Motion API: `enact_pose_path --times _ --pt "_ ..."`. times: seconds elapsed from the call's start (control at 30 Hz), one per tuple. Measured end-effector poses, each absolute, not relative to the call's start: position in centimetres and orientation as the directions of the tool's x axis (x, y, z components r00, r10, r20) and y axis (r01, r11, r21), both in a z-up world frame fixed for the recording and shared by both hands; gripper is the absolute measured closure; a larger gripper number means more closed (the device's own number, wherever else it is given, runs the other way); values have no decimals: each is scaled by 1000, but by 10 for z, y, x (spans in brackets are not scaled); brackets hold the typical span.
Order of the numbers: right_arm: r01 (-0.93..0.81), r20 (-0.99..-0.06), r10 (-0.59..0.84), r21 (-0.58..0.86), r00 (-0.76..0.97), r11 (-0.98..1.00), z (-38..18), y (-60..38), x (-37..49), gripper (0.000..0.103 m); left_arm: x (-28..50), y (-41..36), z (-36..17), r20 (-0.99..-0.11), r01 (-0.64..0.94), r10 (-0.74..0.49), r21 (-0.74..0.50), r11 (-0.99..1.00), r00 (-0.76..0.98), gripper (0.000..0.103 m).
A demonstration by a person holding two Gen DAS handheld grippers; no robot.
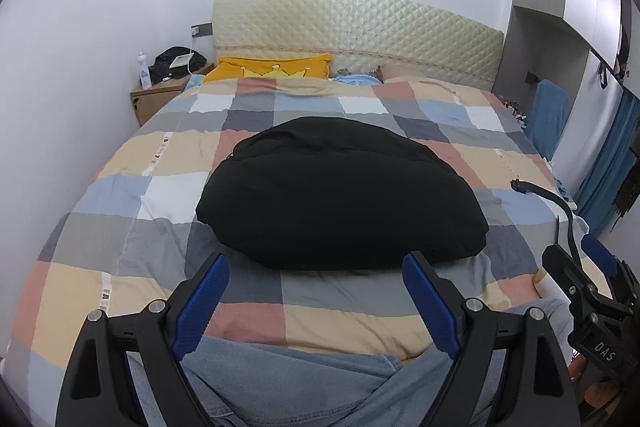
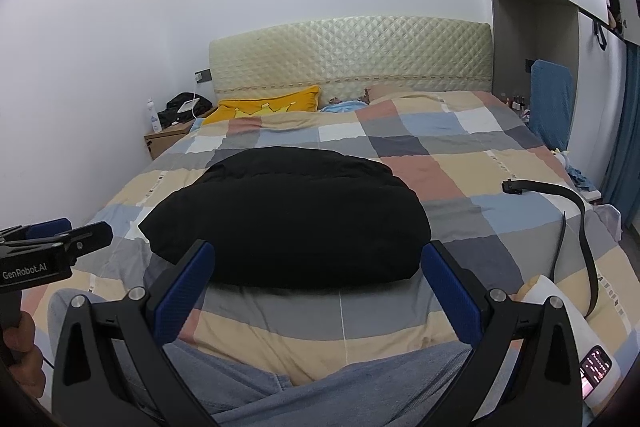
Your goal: Fold large clothes
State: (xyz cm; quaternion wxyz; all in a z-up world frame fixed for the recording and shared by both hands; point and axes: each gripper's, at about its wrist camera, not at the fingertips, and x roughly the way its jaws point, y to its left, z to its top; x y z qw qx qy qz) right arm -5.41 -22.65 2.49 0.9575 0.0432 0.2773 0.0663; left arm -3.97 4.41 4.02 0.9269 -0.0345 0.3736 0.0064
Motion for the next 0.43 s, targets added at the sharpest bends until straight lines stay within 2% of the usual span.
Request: enact_pose_path --times 0.43 --pt "-101 -526 147 114 838 988 24 -226 -53 0 -40 50 34 -706 -51 -37 -104 993 707 15"
